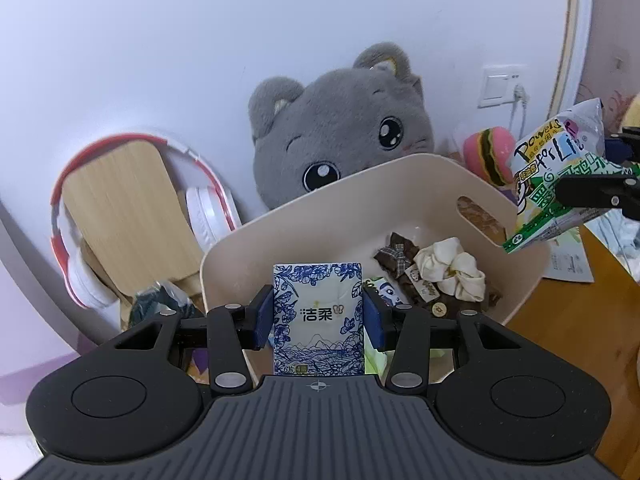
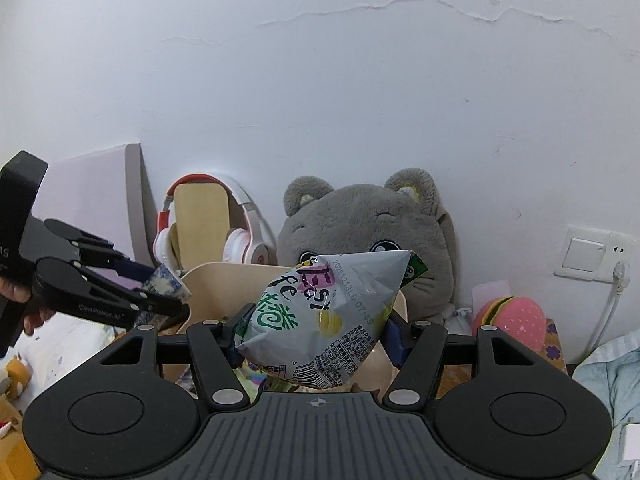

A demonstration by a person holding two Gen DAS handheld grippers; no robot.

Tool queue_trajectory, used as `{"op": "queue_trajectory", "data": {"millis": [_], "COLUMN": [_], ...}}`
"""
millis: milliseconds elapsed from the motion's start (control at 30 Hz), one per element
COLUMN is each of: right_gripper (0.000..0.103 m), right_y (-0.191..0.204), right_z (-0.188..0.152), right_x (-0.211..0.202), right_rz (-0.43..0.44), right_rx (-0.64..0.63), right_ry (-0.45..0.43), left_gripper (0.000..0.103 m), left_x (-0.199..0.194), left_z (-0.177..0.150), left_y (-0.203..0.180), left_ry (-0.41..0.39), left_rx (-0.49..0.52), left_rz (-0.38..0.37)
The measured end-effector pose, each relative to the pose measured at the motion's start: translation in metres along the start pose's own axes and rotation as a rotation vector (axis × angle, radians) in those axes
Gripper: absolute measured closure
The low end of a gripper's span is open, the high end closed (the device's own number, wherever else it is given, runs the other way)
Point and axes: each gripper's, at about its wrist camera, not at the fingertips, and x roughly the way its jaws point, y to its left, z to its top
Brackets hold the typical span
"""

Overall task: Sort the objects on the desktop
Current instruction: 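Carry the chip bag and tissue pack with both tools over the basket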

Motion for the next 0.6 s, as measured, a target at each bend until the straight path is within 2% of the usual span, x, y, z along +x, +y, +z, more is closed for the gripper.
{"op": "queue_trajectory", "data": {"millis": [400,600], "right_gripper": [0.042,0.042], "right_y": [0.009,0.015], "right_z": [-0.007,-0.018], "right_x": [0.055,0.079], "right_rz": [-0.062,-0.080], "right_rx": [-0.038,-0.069], "right_ry": [0.059,0.123], "left_gripper": [0.056,0.056], "left_x": [0.046,0.062], "left_z": [-0.004,-0.010], "left_y": [-0.007,-0.015], "left_ry": [0.089,0.139], "left_rx": [0.040,0.063], "left_rz": [0.022,-0.006]}}
